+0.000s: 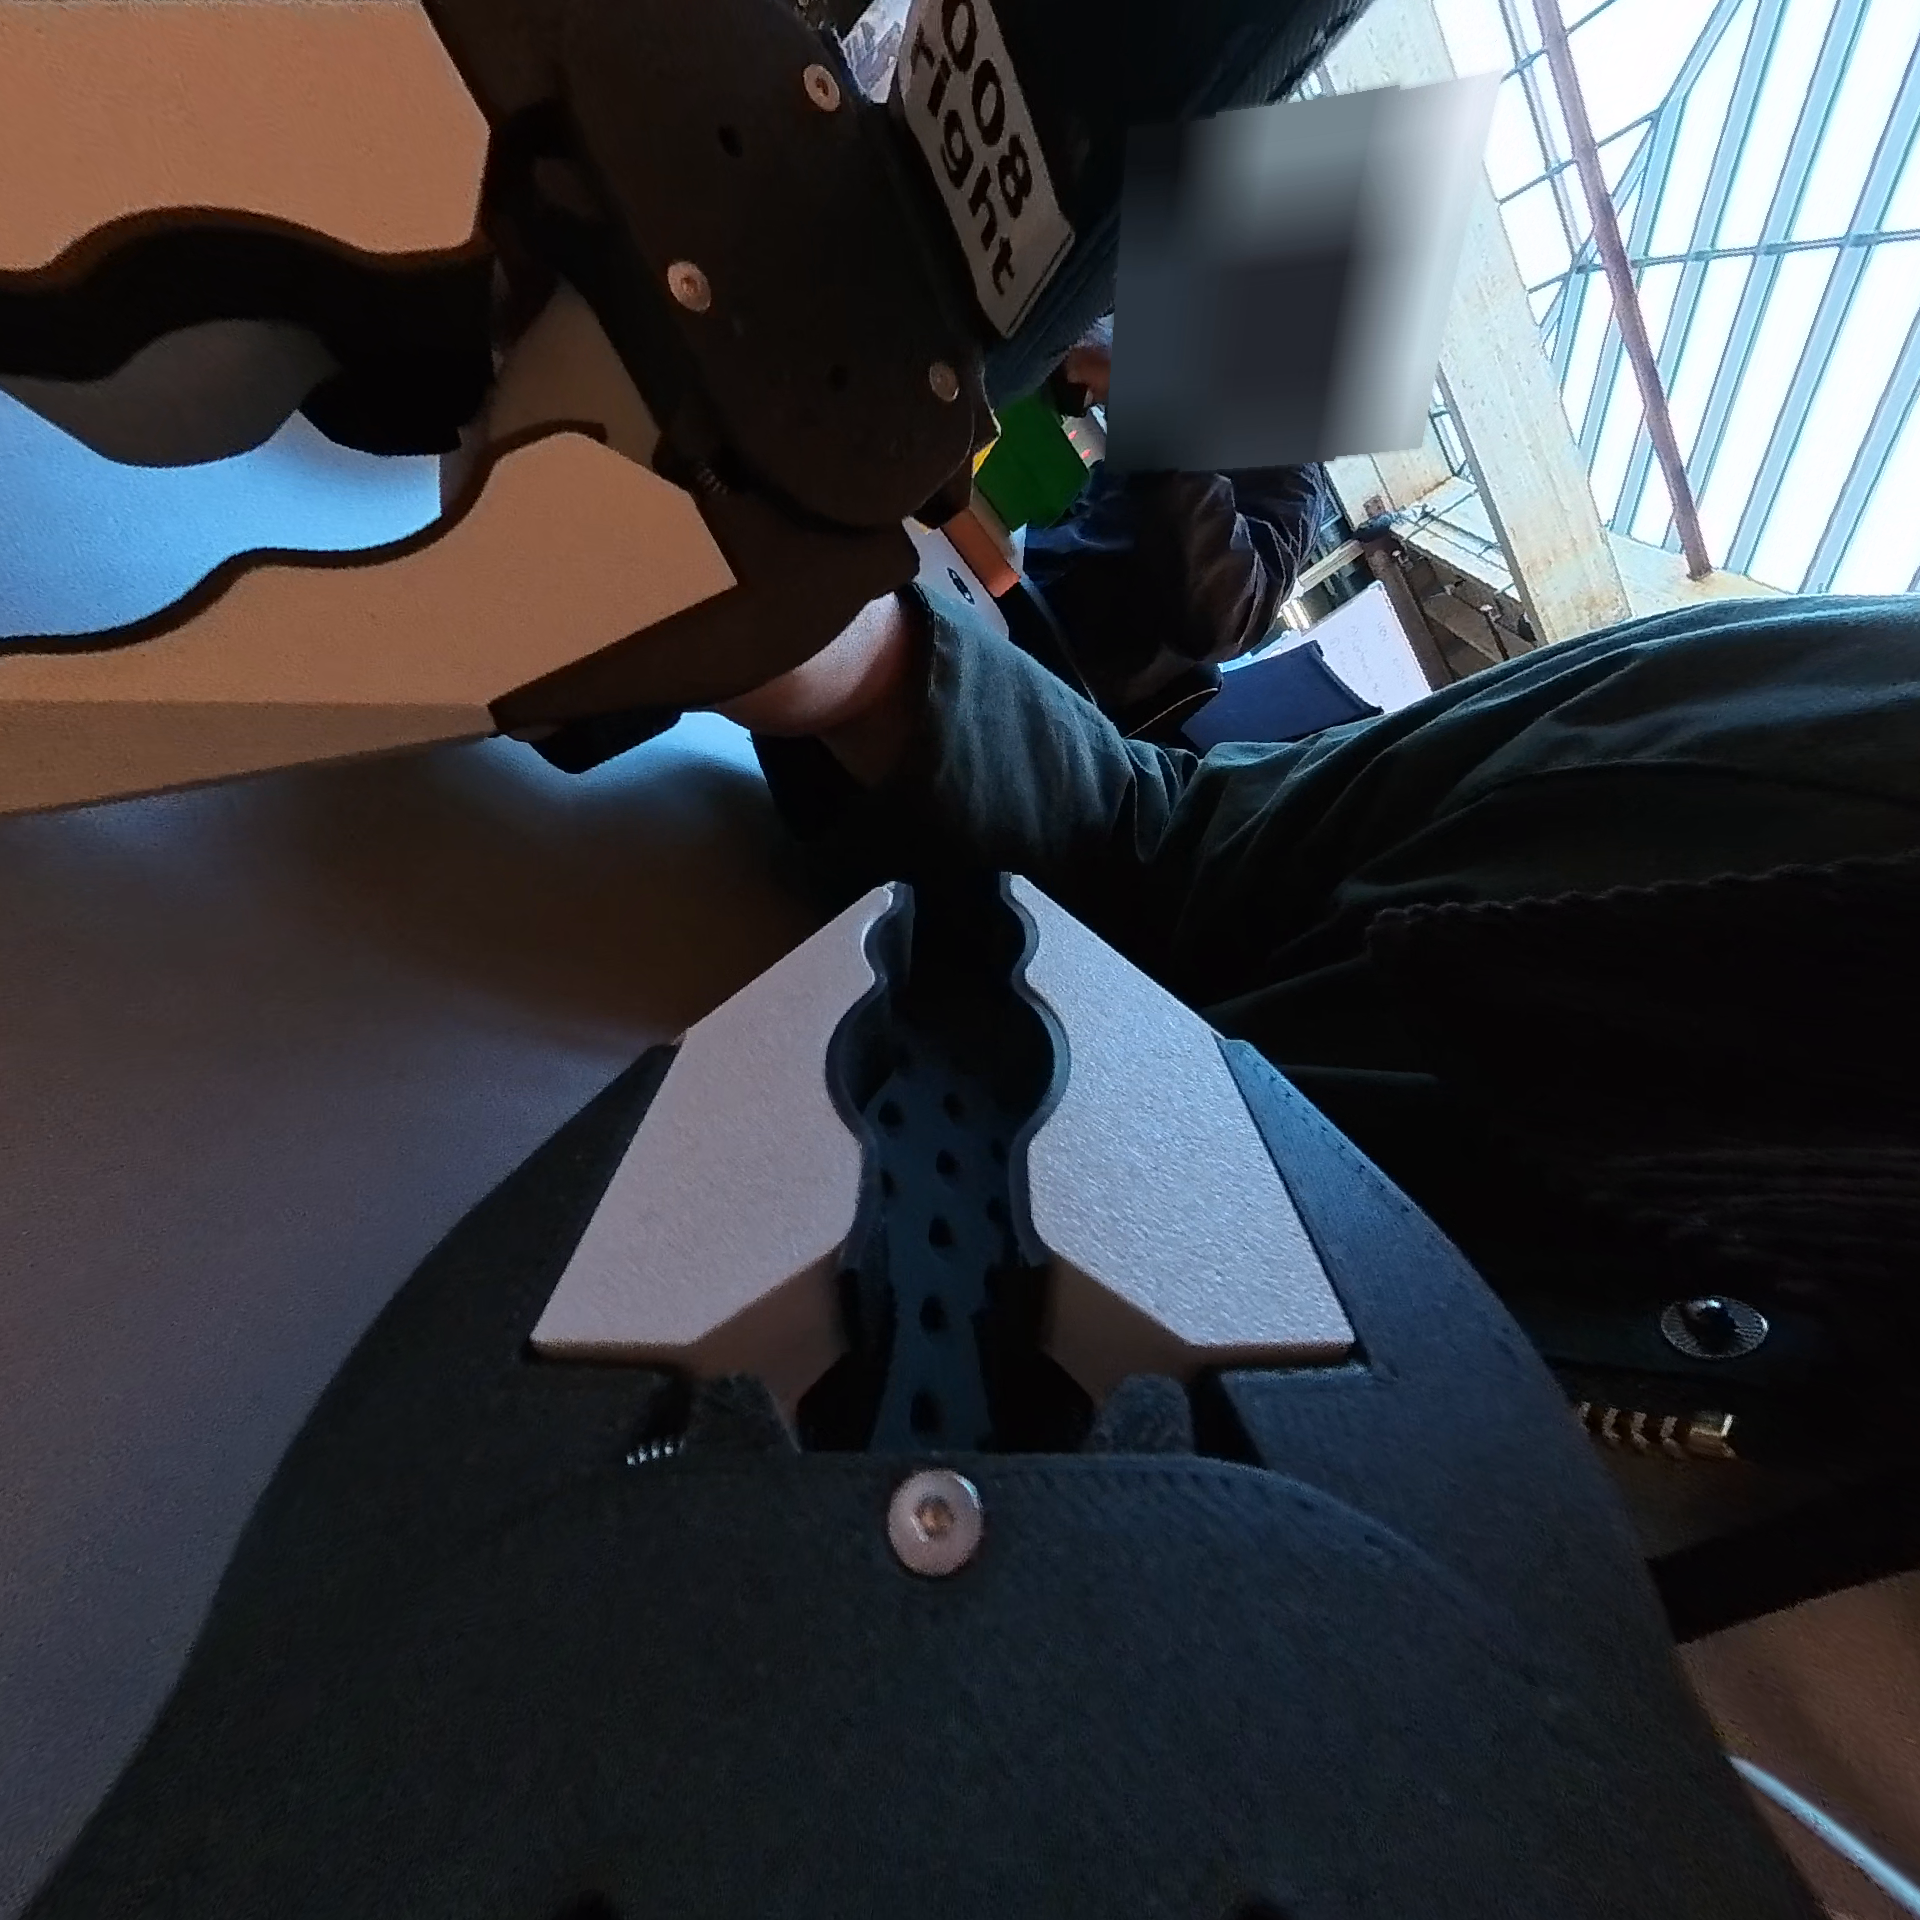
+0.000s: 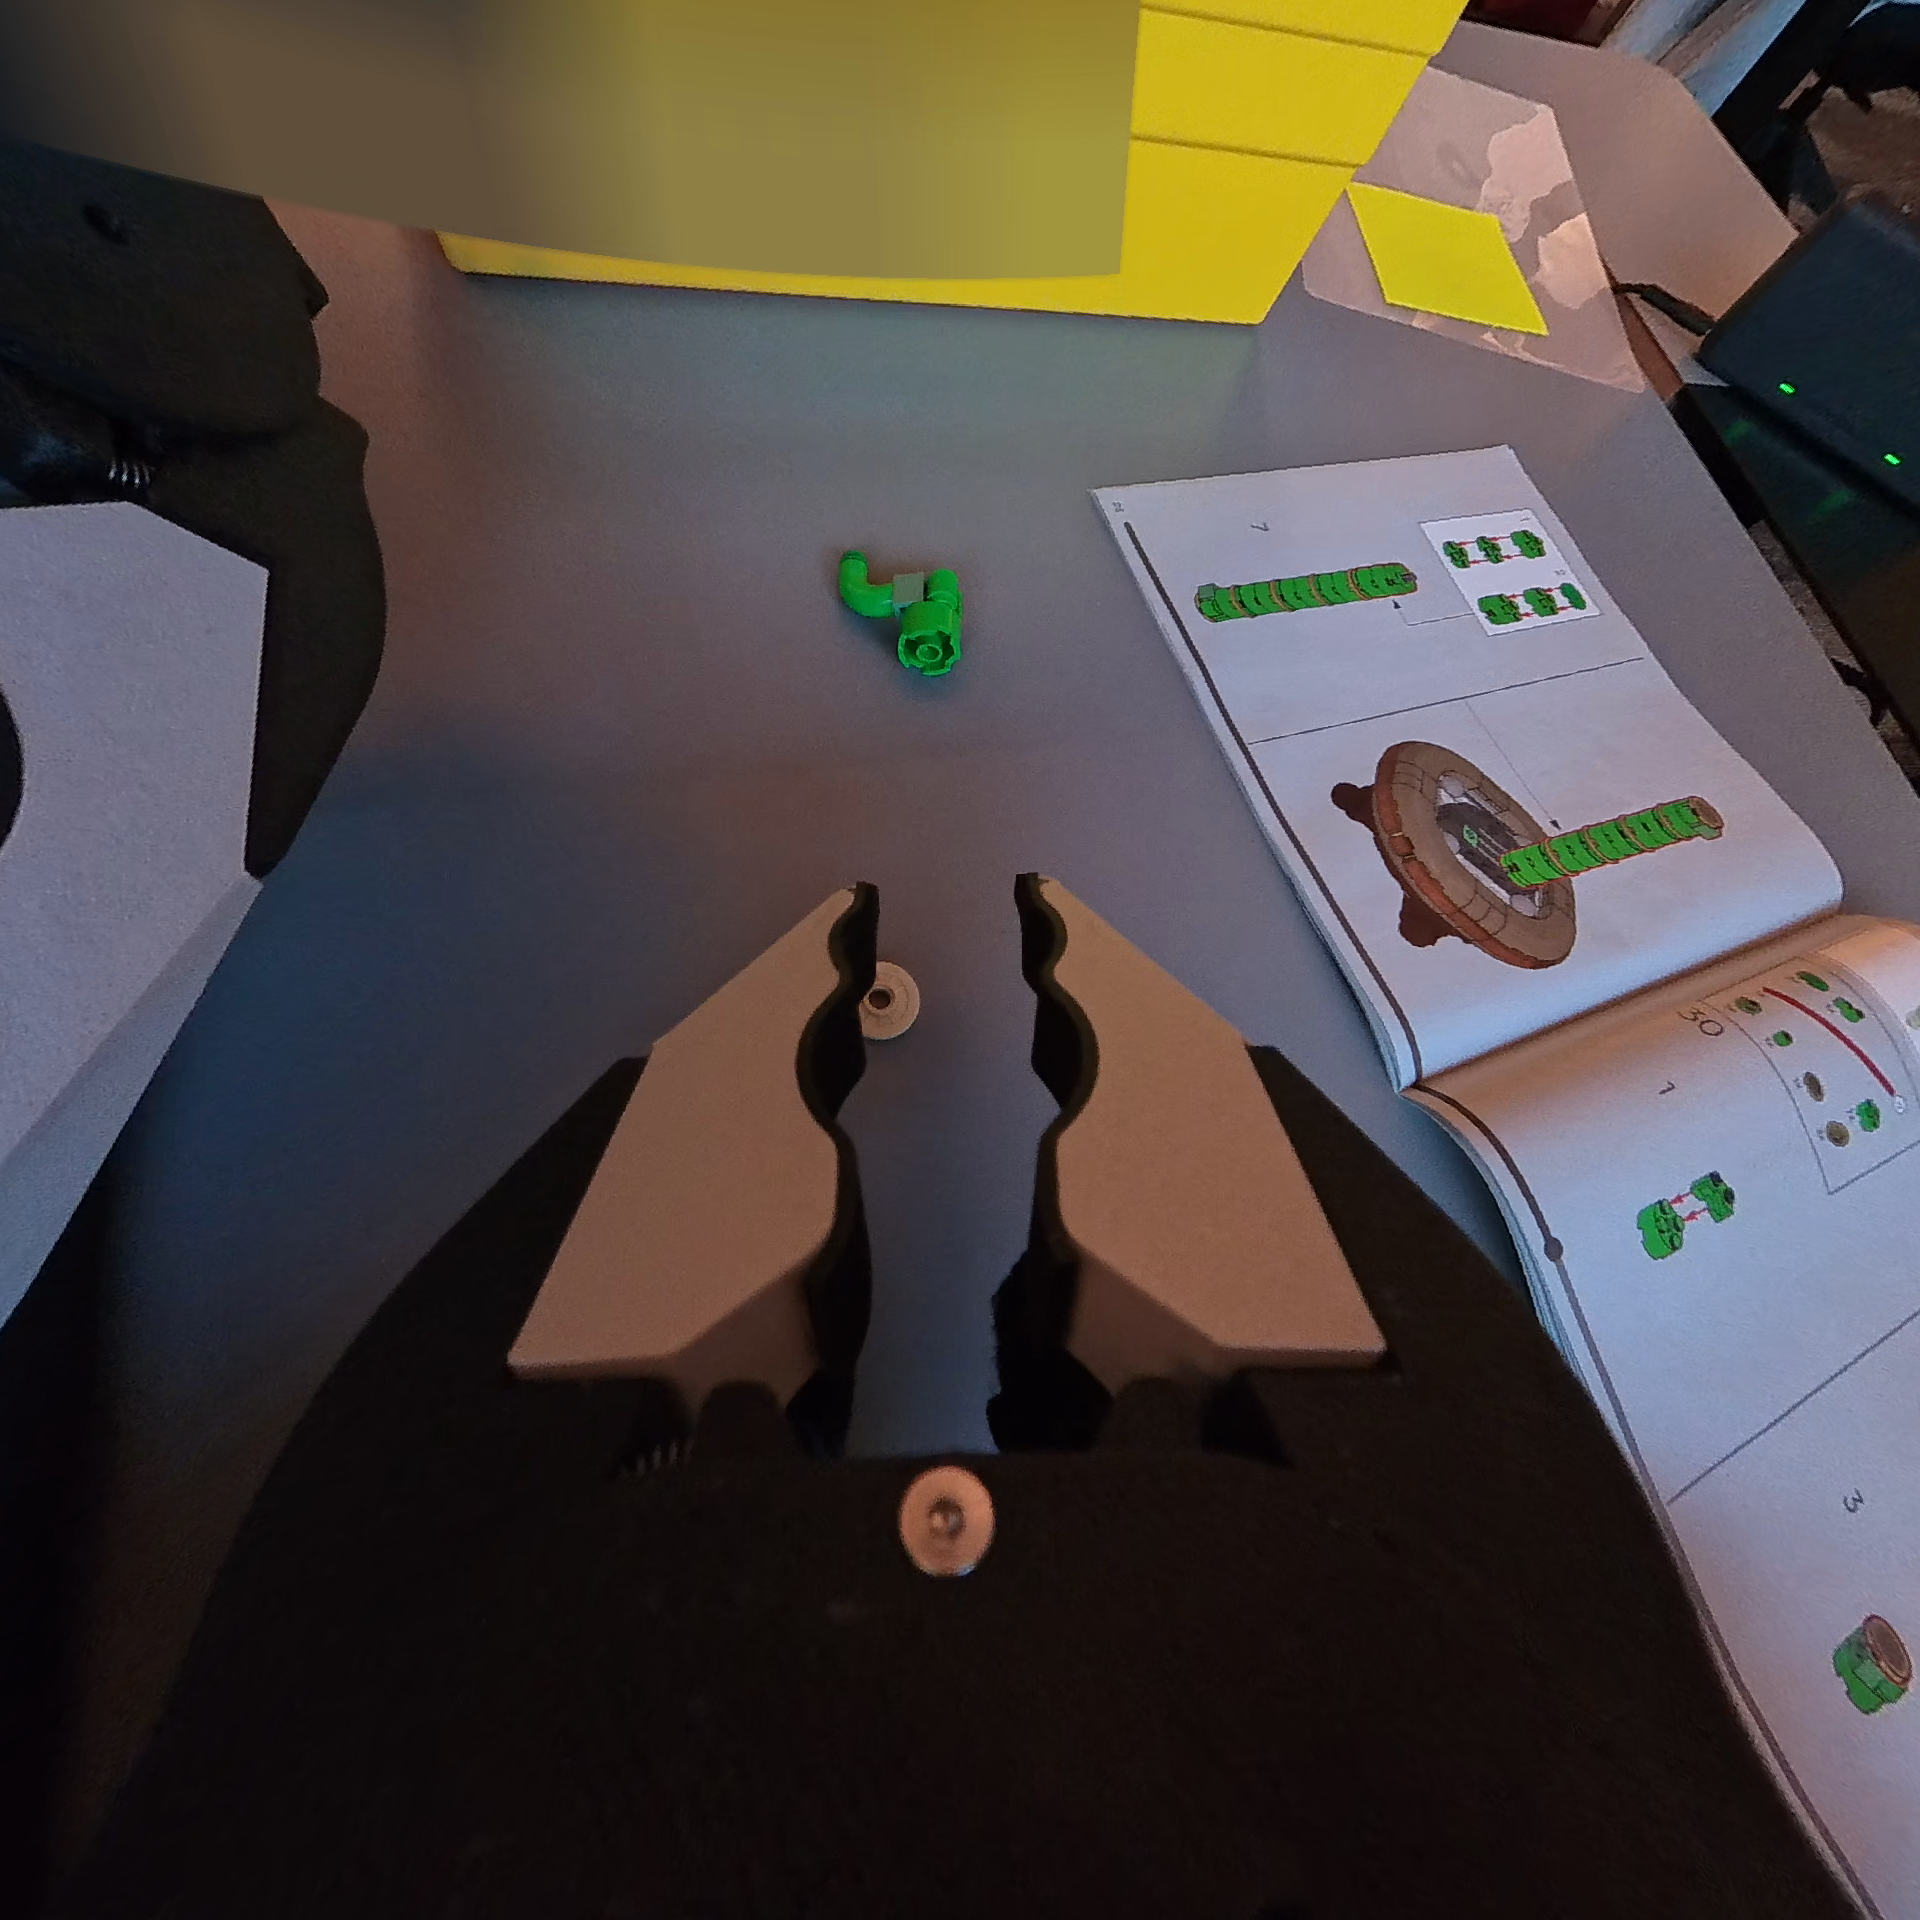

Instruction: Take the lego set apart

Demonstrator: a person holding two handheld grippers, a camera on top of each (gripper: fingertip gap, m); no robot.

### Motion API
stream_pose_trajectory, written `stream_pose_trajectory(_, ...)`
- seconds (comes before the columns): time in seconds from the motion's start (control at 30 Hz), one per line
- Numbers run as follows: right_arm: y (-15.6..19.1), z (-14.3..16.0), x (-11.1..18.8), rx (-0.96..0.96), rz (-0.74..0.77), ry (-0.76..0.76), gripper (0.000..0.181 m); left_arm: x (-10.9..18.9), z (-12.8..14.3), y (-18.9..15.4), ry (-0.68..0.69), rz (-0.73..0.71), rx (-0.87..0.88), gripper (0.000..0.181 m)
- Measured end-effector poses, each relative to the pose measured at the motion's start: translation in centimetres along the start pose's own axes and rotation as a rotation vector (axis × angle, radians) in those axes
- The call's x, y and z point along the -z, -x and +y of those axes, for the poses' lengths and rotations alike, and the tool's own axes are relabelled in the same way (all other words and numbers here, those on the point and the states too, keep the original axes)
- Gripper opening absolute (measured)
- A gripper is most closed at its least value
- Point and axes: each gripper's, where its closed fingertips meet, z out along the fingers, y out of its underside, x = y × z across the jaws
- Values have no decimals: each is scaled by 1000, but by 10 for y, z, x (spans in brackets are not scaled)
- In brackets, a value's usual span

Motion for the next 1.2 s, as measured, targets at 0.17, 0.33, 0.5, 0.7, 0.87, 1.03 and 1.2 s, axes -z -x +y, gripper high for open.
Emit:
stream_pose_trajectory(0.17,0,1,-1,3,1,6,27,0,0,0,-1,1,1,14)
stream_pose_trajectory(0.33,0,3,-1,4,-1,13,27,0,0,0,-1,4,3,14)
stream_pose_trajectory(0.5,1,4,-4,5,-5,24,27,0,2,-1,6,7,5,15)
stream_pose_trajectory(0.7,-2,-1,-5,-9,22,46,27,3,-2,-1,-19,25,29,14)
stream_pose_trajectory(0.87,-9,9,5,14,92,112,27,4,-7,-1,-46,8,-5,12)
stream_pose_trajectory(1.03,-10,2,9,-86,81,74,27,10,-21,-3,-118,-23,-80,11)
stream_pose_trajectory(1.2,-29,-3,22,-151,160,37,27,16,-30,-13,-171,-52,-223,11)
